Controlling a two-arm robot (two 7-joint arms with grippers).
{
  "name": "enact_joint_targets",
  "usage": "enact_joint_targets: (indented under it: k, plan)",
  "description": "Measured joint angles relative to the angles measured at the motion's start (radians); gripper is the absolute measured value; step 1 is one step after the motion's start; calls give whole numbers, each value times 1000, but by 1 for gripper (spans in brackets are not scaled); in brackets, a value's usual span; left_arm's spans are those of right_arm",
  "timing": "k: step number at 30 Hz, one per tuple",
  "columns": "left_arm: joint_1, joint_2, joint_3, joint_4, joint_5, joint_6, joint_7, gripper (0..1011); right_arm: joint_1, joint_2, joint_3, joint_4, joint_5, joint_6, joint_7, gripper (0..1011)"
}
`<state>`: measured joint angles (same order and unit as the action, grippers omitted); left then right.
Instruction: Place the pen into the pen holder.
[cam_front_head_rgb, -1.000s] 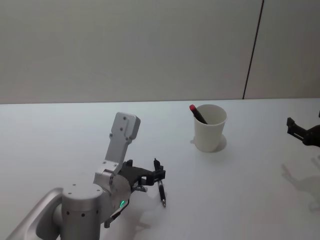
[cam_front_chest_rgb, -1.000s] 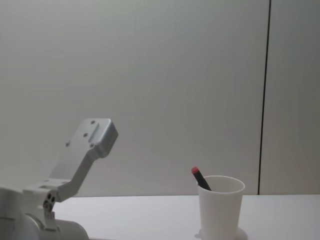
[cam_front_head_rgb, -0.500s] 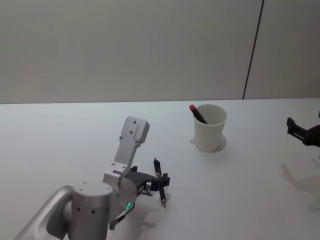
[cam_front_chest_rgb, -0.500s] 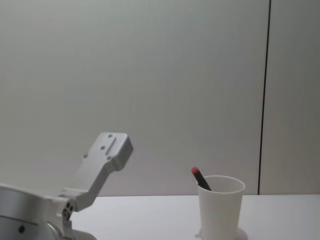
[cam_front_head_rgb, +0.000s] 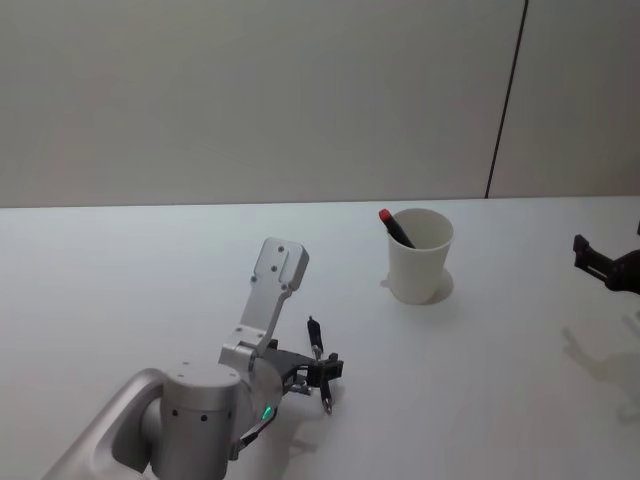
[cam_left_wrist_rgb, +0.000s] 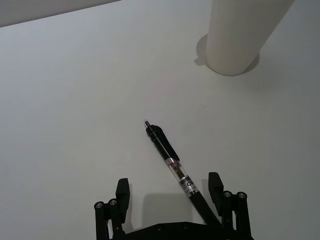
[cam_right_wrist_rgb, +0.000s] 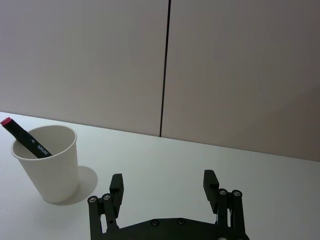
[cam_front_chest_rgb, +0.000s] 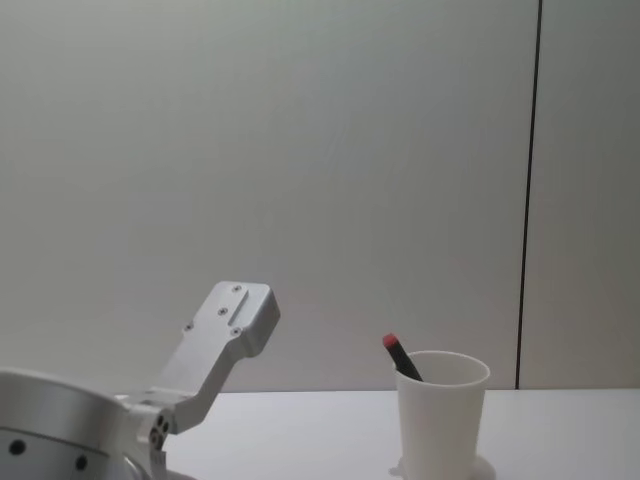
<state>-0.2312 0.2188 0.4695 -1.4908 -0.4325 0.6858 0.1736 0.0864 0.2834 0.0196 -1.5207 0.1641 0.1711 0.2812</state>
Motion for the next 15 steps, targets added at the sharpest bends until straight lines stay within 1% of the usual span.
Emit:
enact_joint_targets:
  k: [15]
  plan:
    - [-27,-28,-10,32,7,28,13,999,0,0,0,0,0,0,0,1002]
